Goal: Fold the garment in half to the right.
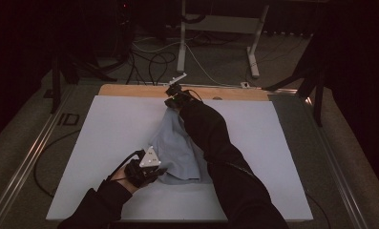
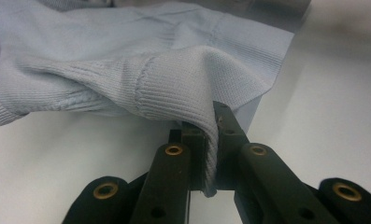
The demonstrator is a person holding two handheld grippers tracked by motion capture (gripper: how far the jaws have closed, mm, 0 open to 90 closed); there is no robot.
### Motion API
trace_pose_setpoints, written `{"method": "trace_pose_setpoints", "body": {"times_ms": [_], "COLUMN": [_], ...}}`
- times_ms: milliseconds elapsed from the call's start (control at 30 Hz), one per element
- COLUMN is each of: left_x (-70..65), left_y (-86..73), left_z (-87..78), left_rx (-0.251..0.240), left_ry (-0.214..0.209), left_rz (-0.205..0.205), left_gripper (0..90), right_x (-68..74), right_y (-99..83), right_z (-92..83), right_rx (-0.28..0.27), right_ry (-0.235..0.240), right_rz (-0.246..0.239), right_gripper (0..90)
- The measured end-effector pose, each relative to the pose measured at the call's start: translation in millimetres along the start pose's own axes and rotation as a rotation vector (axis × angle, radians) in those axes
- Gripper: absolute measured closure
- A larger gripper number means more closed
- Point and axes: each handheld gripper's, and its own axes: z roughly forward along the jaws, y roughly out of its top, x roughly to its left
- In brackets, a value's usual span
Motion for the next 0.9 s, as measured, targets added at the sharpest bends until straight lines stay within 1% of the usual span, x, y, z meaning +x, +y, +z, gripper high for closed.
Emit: {"method": "trace_pose_setpoints", "body": {"times_ms": [67,100,167,267,300,367,400,433,467,533,567,600,667,700,767,800,833,867,900], "left_x": [-1.0,-1.6,-3.1,-5.5,-6.7,-7.4,-8.1,-8.4,-8.7,-9.3,-9.7,-10.1,-12.1,-12.7,-13.5,-13.9,-14.5,-15.2,-15.7], "left_y": [5.0,6.8,11.3,17.9,20.4,21.9,26.1,28.1,30.1,34.2,36.1,37.9,41.8,43.6,46.7,48.1,49.6,50.9,52.0], "left_z": [0.4,0.6,1.4,2.4,2.4,2.8,3.6,3.9,4.3,5.1,6.1,6.9,8.7,9.6,11.9,12.8,13.4,14.1,14.8], "left_rx": [0.002,0.002,0.002,0.000,-0.002,-0.004,-0.002,0.002,0.001,0.004,0.003,0.004,0.007,0.008,0.005,0.004,0.004,0.001,0.001], "left_ry": [-0.003,-0.003,-0.007,-0.013,-0.018,-0.022,-0.029,-0.030,-0.033,-0.041,-0.044,-0.052,-0.056,-0.061,-0.062,-0.064,-0.064,-0.067,-0.071], "left_rz": [0.012,0.018,0.032,0.050,0.066,0.074,0.091,0.101,0.107,0.125,0.127,0.134,0.150,0.156,0.161,0.161,0.166,0.168,0.172], "left_gripper": [87.4,87.4,87.4,87.4,87.4,87.4,87.4,87.4,87.4,87.4,87.3,87.4,87.4,87.4,87.4,87.4,87.4,87.3,87.4], "right_x": [-2.8,-3.5,-5.1,-7.9,-9.2,-10.4,-11.2,-14.8,-16.3,-19.4,-20.9,-23.7,-28.3,-31.0,-34.4,-35.5,-36.5,-36.4,-37.2], "right_y": [-0.4,-1.1,-2.2,-3.8,-4.5,-5.2,-5.5,-6.5,-7.3,-9.0,-9.7,-10.9,-12.8,-14.0,-15.7,-16.6,-17.5,-18.1,-18.5], "right_z": [-4.6,-7.1,-10.1,-16.1,-18.5,-21.0,-23.2,-28.3,-30.6,-34.7,-37.2,-39.4,-43.4,-45.0,-48.3,-49.3,-50.1,-50.8,-51.9], "right_rx": [-0.010,-0.017,-0.019,-0.034,-0.035,-0.040,-0.039,-0.053,-0.055,-0.059,-0.063,-0.066,-0.075,-0.075,-0.076,-0.076,-0.070,-0.070,-0.071], "right_ry": [0.003,0.009,0.005,0.013,0.013,0.017,0.015,0.019,0.014,0.019,0.020,0.018,0.017,0.014,0.009,0.010,0.010,-0.004,-0.003], "right_rz": [0.003,0.021,0.013,0.031,0.031,0.029,0.030,0.031,0.023,0.008,0.016,0.012,0.029,0.022,0.027,0.033,0.028,0.025,0.026], "right_gripper": [84.5,84.4,84.5,84.5,84.5,84.4,84.4,84.4,84.4,84.4,84.5,87.5,87.1,87.1,87.2,87.2,87.3,87.5,87.5]}}
